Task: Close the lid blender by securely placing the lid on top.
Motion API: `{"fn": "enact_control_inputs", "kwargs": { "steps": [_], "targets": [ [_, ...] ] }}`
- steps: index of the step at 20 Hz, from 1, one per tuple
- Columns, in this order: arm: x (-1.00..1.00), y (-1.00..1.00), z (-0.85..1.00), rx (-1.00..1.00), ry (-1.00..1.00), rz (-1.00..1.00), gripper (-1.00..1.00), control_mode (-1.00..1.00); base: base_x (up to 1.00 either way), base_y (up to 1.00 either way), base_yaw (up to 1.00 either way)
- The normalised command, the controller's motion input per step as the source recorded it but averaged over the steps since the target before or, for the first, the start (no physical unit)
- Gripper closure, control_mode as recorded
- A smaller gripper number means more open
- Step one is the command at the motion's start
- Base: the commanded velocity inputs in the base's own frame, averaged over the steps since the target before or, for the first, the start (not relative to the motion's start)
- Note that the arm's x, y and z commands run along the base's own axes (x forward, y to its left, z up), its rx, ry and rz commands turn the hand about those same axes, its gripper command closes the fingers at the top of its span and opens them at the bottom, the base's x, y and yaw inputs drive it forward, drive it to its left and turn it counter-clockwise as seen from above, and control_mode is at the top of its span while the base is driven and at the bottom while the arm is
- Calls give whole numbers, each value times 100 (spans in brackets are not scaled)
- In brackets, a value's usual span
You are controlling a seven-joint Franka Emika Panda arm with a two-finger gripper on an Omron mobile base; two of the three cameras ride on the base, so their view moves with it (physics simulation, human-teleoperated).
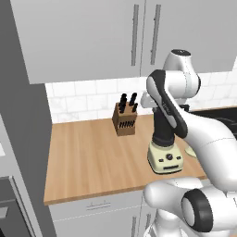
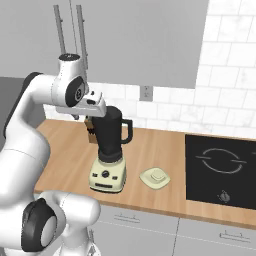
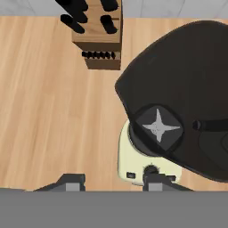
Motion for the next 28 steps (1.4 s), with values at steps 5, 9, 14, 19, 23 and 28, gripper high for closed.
{"fn": "enact_control_inputs", "kwargs": {
  "steps": [5,9,14,19,23,28],
  "targets": [
    [-17,-22,0,0,0,0,-100,-100,0,0,0],
    [-38,-48,0,0,0,-2,-100,-100,0,0,0],
    [-62,-82,0,0,0,-6,-100,-100,0,0,0],
    [-64,-98,0,0,0,-9,-100,-100,0,0,0],
    [-39,-94,0,0,1,-9,-100,-100,0,0,0],
    [-14,-94,0,0,3,-8,-100,-100,0,0,0]
  ]
}}
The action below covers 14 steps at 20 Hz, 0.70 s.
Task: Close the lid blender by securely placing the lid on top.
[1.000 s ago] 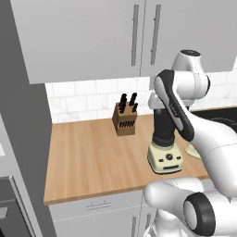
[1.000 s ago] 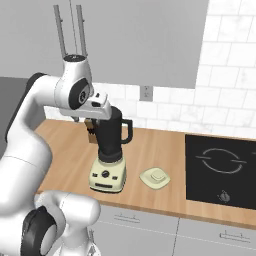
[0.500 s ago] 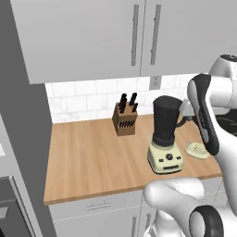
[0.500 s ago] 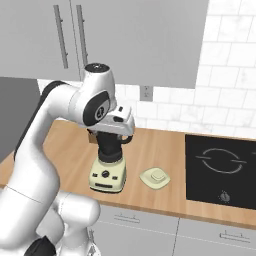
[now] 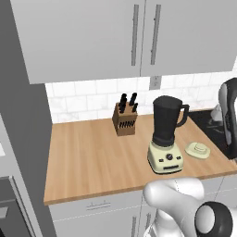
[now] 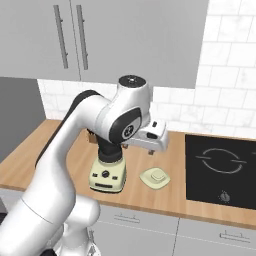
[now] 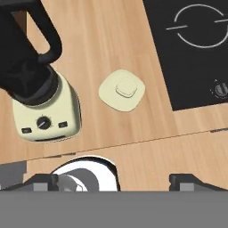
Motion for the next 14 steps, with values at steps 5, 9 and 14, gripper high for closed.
{"fn": "enact_control_inputs", "kwargs": {
  "steps": [5,9,14],
  "targets": [
    [0,-83,0,0,4,-6,-100,-100,0,0,0],
    [0,-59,0,0,0,-1,-100,-100,0,0,0],
    [7,-42,0,0,2,5,-100,-100,0,0,0]
  ]
}}
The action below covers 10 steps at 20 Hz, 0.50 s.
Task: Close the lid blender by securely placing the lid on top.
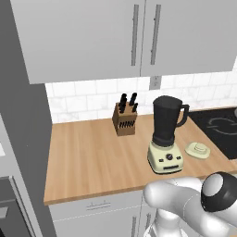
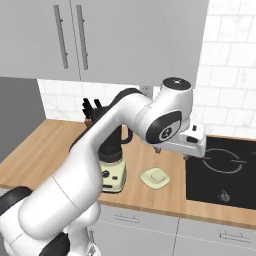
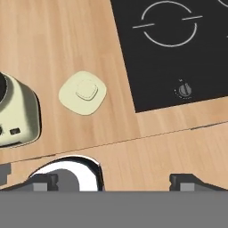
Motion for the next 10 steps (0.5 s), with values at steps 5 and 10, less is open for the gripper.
{"fn": "enact_control_inputs", "kwargs": {
  "steps": [5,10],
  "targets": [
    [1,-32,-7,0,0,9,-100,-100,0,0,0],
    [22,-3,-32,0,0,19,-100,-100,0,0,0]
  ]
}}
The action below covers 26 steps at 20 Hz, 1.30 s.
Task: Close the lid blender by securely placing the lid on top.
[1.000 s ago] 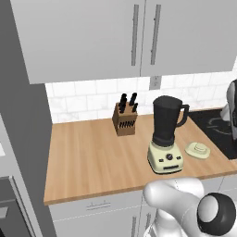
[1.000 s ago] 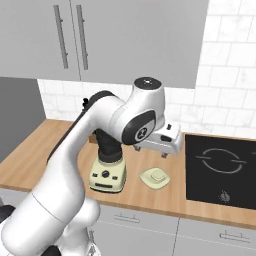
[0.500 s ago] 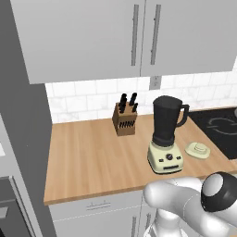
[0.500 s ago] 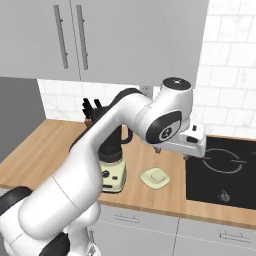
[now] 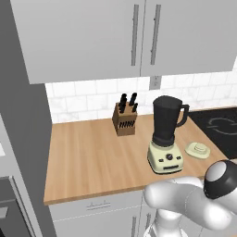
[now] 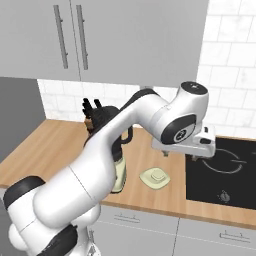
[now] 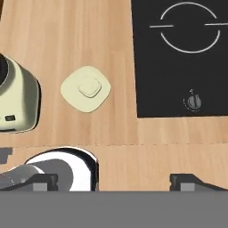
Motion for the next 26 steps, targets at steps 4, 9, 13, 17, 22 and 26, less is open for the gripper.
{"fn": "enact_control_inputs", "kwargs": {
  "steps": [4,9,13,17,22,26],
  "targets": [
    [42,31,-26,-1,0,31,-100,-100,0,0,0],
    [23,36,-21,-1,7,27,-100,-100,0,0,0],
    [25,24,-25,0,17,25,-100,-100,0,0,0],
    [15,4,-44,8,7,24,-100,-100,0,0,0],
    [2,5,-16,16,5,11,-100,-100,0,0,0],
    [13,6,-17,6,1,6,-100,-100,0,0,0]
  ]
}}
